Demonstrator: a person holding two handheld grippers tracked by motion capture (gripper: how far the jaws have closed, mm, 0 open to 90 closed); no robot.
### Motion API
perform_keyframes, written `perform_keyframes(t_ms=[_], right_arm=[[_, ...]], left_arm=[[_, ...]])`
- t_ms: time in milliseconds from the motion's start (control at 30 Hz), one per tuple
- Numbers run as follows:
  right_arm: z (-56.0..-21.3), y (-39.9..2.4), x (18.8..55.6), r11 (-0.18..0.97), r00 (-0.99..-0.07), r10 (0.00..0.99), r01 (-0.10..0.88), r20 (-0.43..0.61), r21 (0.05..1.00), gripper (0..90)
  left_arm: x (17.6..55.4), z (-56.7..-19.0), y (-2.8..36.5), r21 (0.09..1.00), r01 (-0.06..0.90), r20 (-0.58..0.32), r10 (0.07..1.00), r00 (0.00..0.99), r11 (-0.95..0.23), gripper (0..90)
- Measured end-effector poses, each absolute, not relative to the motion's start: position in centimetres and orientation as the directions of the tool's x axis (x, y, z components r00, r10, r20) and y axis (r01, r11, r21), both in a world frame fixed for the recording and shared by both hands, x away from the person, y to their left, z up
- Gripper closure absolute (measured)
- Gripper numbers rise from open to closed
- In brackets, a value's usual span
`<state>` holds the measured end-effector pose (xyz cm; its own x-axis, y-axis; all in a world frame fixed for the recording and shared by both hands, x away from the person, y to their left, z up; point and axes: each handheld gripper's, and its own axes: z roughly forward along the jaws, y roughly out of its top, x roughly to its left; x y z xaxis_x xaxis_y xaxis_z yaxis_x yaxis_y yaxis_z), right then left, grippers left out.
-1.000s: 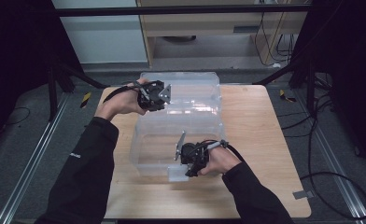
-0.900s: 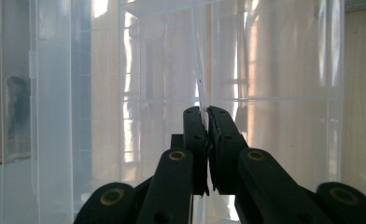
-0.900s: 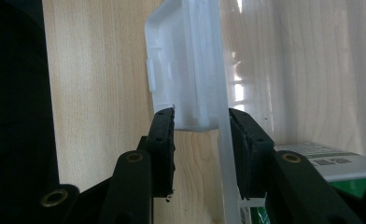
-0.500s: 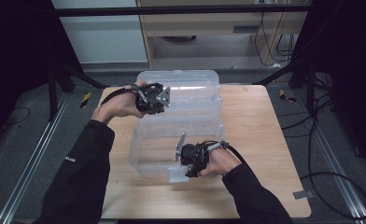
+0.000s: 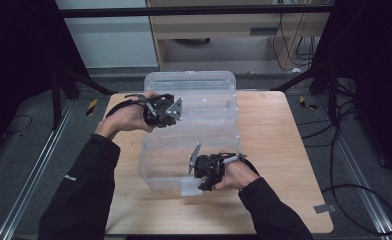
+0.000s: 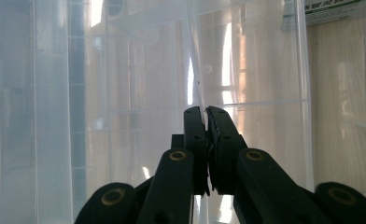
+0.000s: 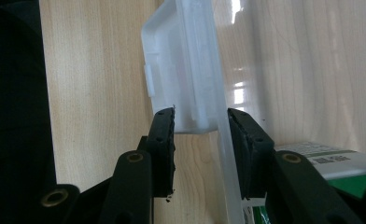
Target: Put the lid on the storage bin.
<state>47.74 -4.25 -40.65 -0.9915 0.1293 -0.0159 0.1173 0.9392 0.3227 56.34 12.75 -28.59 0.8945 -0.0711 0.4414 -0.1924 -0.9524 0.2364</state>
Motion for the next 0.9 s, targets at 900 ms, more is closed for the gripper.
perform_keyframes(t_ms=[900], right_arm=[[-40.6,-4.4,47.2,0.937,-0.991,0.132,0.112,-0.037,0.331,62.8]], left_arm=[[52.0,-29.5,13.7,0.267,-0.205,0.464,-0.061,0.884,-0.942,86.7]])
